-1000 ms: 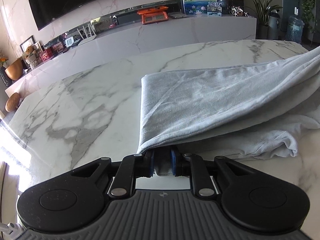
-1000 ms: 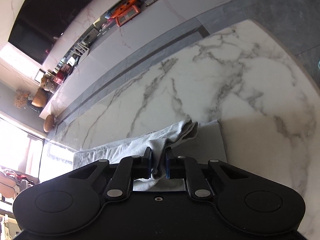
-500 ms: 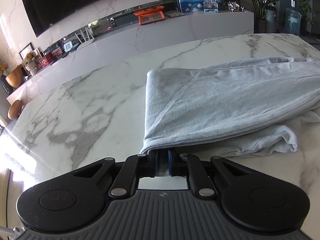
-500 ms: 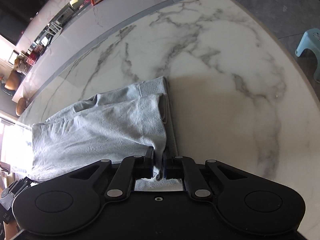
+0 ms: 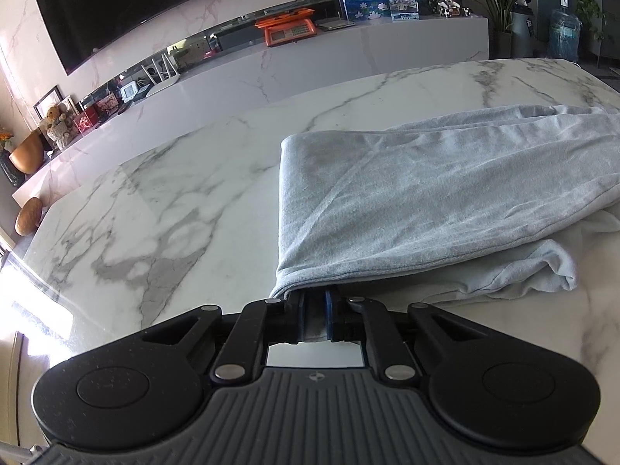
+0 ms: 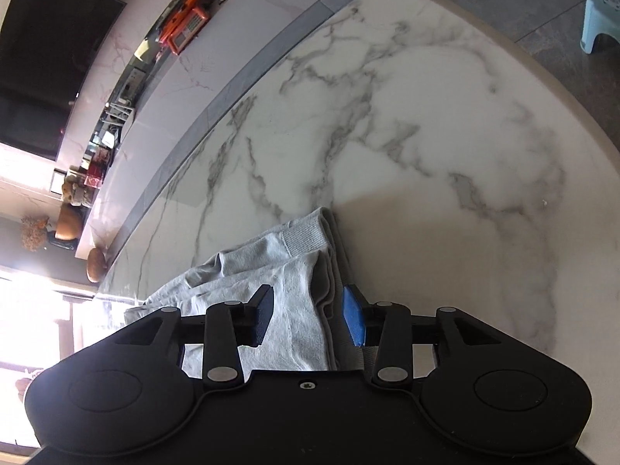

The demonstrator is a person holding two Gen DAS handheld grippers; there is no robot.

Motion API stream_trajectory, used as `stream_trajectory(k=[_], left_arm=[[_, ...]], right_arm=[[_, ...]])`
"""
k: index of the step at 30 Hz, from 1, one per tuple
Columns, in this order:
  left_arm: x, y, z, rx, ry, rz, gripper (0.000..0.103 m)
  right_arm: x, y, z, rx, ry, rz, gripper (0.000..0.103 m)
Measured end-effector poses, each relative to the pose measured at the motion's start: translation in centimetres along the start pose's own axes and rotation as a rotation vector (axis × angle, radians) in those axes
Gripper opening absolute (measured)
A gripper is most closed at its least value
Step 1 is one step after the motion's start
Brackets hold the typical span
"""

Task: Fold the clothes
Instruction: 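Press the laid end flat with the right gripper while the left gripper holds the stack edge, then open both grippers and lift them off the grey stack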

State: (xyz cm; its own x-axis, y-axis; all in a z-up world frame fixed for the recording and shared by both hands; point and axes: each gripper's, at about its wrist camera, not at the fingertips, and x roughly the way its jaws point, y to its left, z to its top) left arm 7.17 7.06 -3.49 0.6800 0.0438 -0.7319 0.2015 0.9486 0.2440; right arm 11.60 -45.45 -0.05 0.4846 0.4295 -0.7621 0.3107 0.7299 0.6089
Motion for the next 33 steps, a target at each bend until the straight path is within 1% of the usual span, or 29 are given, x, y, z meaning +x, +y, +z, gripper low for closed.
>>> stream_trajectory(k=[2, 4, 5, 8, 11, 12, 14, 16, 18, 23, 25, 28, 30, 33], left_arm=[[0.0, -0.1, 0.1, 0.010, 0.004, 0.002, 0.010], [0.0, -0.1, 0.2, 0.013, 0.008, 0.003, 0.010], [0.0, -0.1, 0.2, 0.014, 0.010, 0.003, 0.010], [0.1, -0.1, 0.2, 0.018, 0.010, 0.005, 0.010], [0.0, -0.3, 0.1, 0.022, 0.009, 0.008, 0.010], [0.0, -0.3, 0.1, 0.023, 0.007, 0.010, 0.010], [0.1, -0.4, 0.1, 0.027, 0.006, 0.012, 0.010], [0.1, -0.4, 0.1, 0.031, 0.005, 0.014, 0.010], [0.1, -0.4, 0.1, 0.035, 0.005, 0.014, 0.010], [0.0, -0.4, 0.1, 0.032, 0.005, 0.013, 0.010], [0.0, -0.4, 0.0, 0.031, 0.004, 0.017, 0.010], [0.0, -0.4, 0.0, 0.026, 0.003, 0.021, 0.010], [0.0, -0.4, 0.0, 0.023, 0.001, 0.021, 0.010], [0.0, -0.3, 0.0, 0.016, 0.001, 0.019, 0.010]], right_arm=[[0.6, 0.9, 0.0, -0.055, 0.004, -0.047, 0.038], [1.2, 1.5, 0.1, -0.099, 0.014, -0.069, 0.038], [1.6, 1.8, 0.1, -0.113, 0.020, -0.074, 0.034], [2.3, 3.3, 0.0, -0.188, 0.025, -0.129, 0.032], [3.0, 4.7, -0.2, -0.275, 0.030, -0.200, 0.023], [3.3, 5.3, -0.5, -0.313, 0.034, -0.232, 0.018], [3.8, 6.4, -1.2, -0.398, 0.038, -0.299, 0.014], [3.8, 7.6, -1.8, -0.480, 0.016, -0.354, 0.006], [3.4, 8.8, -2.3, -0.547, -0.015, -0.390, 0.003], [1.7, 11.0, -2.9, -0.671, -0.119, -0.423, 0.002], [1.7, 11.6, -2.8, -0.693, -0.132, -0.442, 0.002], [2.6, 11.3, -2.3, -0.680, -0.114, -0.462, 0.002], [3.7, 10.5, -2.1, -0.665, -0.082, -0.474, 0.002], [4.9, 9.0, -2.2, -0.617, -0.019, -0.469, 0.004]])
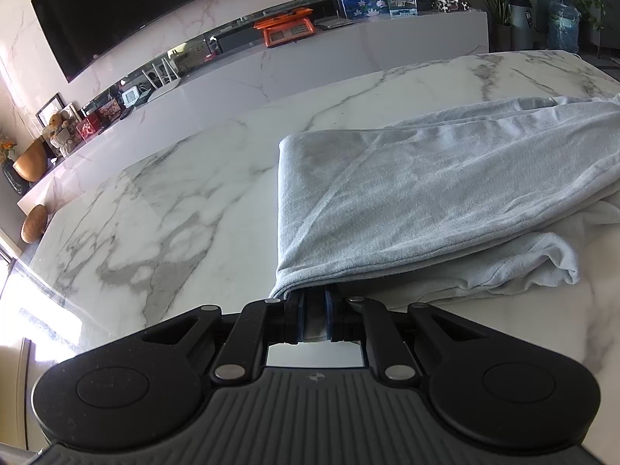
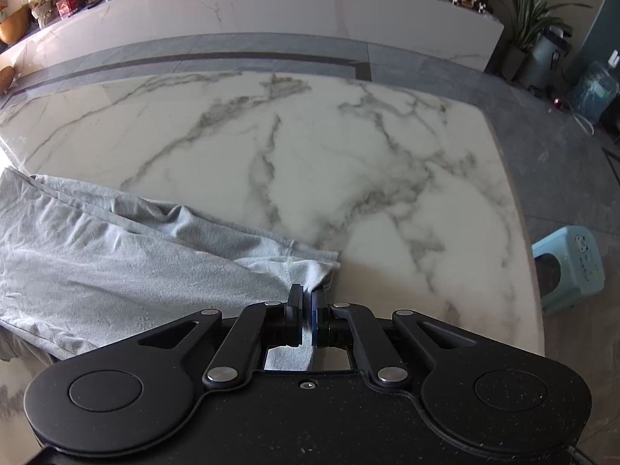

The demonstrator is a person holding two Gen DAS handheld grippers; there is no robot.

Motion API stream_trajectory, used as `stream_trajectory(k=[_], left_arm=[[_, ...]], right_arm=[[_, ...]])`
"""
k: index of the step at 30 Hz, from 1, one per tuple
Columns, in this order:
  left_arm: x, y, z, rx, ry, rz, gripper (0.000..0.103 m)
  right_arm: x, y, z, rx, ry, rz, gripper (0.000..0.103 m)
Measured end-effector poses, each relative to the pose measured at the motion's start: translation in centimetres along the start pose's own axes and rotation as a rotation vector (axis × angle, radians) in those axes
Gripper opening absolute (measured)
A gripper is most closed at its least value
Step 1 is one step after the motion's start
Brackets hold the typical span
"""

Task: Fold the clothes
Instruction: 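Open both grippers and lift them off the grey stack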

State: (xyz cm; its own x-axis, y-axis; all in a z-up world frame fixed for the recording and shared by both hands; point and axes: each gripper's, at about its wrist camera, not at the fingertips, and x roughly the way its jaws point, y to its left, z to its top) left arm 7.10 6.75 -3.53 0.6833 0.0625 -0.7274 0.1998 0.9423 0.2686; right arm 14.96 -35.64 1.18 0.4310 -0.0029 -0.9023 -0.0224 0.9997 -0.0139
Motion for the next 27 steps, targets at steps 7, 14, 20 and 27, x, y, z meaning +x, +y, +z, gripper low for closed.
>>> stream_trajectory(k=[7, 14, 20, 27], left_arm=[[-1.0, 0.1, -0.4, -0.003, -0.016, -0.044, 0.021], [-3.7, 0.2, -1.2, -0.001, -0.020, -0.105, 0.031], [-6.5, 1.4, -0.9, -0.045, -0.122, -0.127, 0.031], [-3.2, 3.1, 3.0, -0.125, -0.110, -0.109, 0.028]], right_arm=[[-1.8, -1.2, -1.0, 0.046, -0.056, -0.004, 0.021], [-4.5, 0.4, -3.3, 0.008, -0.138, 0.053, 0.022], [-4.6, 3.2, -5.0, -0.050, -0.187, 0.104, 0.023], [-3.5, 4.4, -6.1, -0.043, -0.230, 0.077, 0.023]])
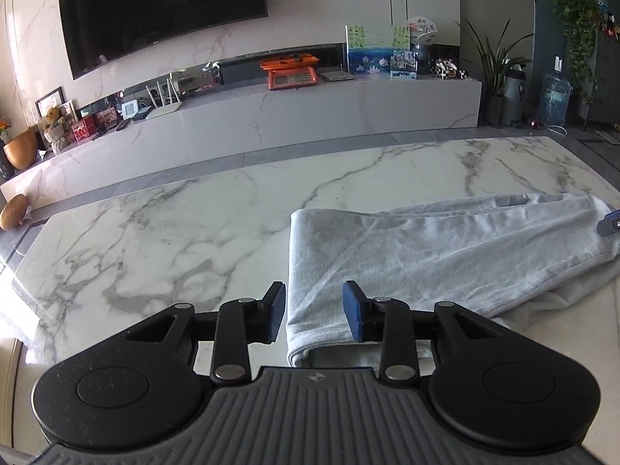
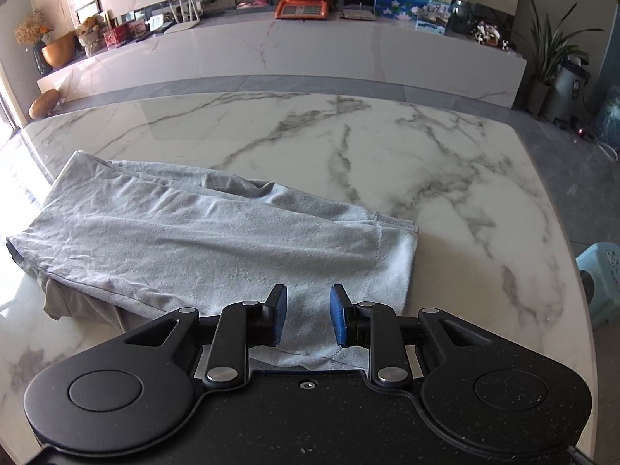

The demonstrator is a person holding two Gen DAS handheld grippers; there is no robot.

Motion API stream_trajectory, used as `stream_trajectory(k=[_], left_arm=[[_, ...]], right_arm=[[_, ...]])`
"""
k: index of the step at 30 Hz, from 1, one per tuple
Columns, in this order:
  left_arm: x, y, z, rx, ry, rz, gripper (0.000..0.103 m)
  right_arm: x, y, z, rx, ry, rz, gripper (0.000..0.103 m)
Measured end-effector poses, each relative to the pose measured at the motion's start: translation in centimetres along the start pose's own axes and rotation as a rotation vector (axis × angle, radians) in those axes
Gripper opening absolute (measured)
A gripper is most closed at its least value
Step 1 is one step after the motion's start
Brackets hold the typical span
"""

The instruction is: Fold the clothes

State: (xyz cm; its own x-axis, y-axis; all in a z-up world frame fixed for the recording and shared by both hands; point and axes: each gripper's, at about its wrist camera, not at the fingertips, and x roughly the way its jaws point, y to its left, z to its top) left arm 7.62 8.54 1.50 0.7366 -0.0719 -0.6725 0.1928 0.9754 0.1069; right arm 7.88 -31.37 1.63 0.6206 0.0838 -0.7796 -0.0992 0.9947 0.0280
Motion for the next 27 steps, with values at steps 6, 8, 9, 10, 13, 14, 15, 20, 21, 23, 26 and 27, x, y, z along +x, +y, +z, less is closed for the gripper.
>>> stream_trajectory(k=[6, 8, 9, 10, 13, 14, 15, 20, 21, 23, 26, 27], left_arm=[[2.8, -0.9, -1.9, 0.062, 0.105, -0.012, 0.021], [2.9, -1.0, -2.7, 0.069, 0.113, -0.009, 0.021], [2.9, -1.0, -2.9, 0.068, 0.108, -0.007, 0.021], [2.8, -1.0, -3.2, 0.067, 0.103, -0.005, 0.021], [2.6, -1.3, -3.5, 0.084, 0.094, 0.010, 0.021], [2.6, -1.5, -3.5, 0.092, 0.093, 0.016, 0.021], [2.6, -1.6, -3.4, 0.095, 0.093, 0.022, 0.021], [2.4, -1.5, -3.3, 0.073, 0.115, 0.026, 0.021], [2.3, -1.5, -3.4, 0.069, 0.119, 0.025, 0.021], [1.9, -1.5, -3.6, 0.074, 0.123, 0.030, 0.021], [1.4, -1.6, -4.0, 0.083, 0.125, 0.037, 0.021], [1.2, -1.6, -4.1, 0.086, 0.125, 0.040, 0.021]], right_arm=[[0.6, -0.3, -1.5, 0.009, -0.012, -0.013, 0.023], [0.8, -0.1, -2.0, -0.020, -0.022, -0.021, 0.023], [0.9, 0.2, -2.3, -0.045, -0.029, -0.029, 0.023], [0.9, 0.4, -2.5, -0.064, -0.035, -0.038, 0.023], [1.0, 1.0, -3.1, -0.110, -0.053, -0.063, 0.024], [1.1, 1.2, -3.3, -0.125, -0.059, -0.068, 0.024], [1.1, 1.3, -3.5, -0.144, -0.067, -0.074, 0.024], [0.8, 1.4, -3.8, -0.145, -0.048, -0.083, 0.024], [0.6, 1.4, -3.8, -0.138, -0.033, -0.082, 0.024], [0.2, 1.5, -3.9, -0.134, -0.002, -0.077, 0.024], [-0.6, 1.6, -4.4, -0.129, 0.042, -0.059, 0.024], [-1.0, 1.7, -4.7, -0.125, 0.055, -0.047, 0.024]])
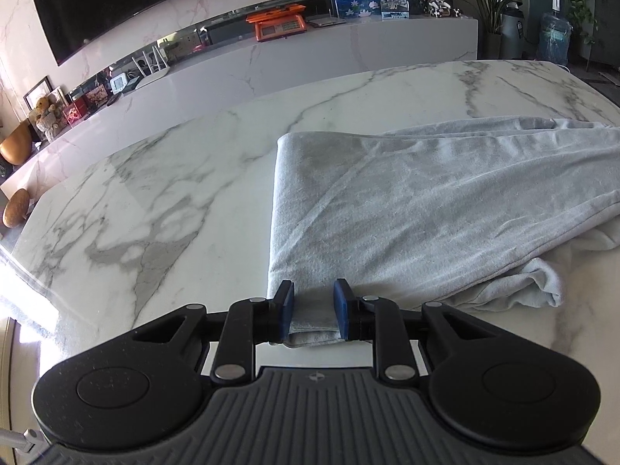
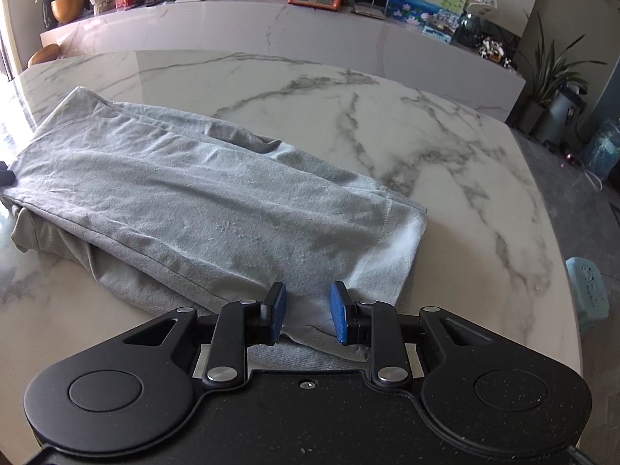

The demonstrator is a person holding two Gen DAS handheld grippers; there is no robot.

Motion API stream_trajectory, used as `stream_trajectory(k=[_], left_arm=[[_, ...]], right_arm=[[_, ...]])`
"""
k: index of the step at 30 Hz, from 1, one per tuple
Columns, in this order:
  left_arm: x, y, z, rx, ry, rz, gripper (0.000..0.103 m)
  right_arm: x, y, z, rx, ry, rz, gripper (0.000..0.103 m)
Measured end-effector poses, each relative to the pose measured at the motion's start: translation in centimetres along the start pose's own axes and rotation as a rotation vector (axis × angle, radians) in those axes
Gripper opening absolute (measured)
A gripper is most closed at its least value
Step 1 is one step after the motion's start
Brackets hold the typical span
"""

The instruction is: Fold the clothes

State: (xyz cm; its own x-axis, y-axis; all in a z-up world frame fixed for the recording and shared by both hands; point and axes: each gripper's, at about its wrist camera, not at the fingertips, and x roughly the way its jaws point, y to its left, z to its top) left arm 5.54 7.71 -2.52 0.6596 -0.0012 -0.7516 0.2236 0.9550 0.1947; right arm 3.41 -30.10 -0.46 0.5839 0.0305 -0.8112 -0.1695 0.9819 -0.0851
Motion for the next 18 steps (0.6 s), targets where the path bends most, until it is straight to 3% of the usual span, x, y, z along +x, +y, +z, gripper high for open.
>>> stream_trajectory(k=[6, 10, 18], left_arm=[[-1.8, -0.1, -0.2, -0.038, -0.061, -0.010, 0.021], [-4.0, -1.4, 0.1, -0.017, -0.117, -0.053, 0.021], [-5.4, -4.0, 0.7, -0.036, -0.136, -0.150, 0.021]], right_arm=[[-1.5, -0.2, -1.9, 0.028, 0.006, 0.063, 0.024], [-2.6, -1.1, -2.0, 0.101, -0.049, 0.113, 0.024], [-3.1, 0.5, -0.1, 0.038, -0.159, 0.094, 0.024]])
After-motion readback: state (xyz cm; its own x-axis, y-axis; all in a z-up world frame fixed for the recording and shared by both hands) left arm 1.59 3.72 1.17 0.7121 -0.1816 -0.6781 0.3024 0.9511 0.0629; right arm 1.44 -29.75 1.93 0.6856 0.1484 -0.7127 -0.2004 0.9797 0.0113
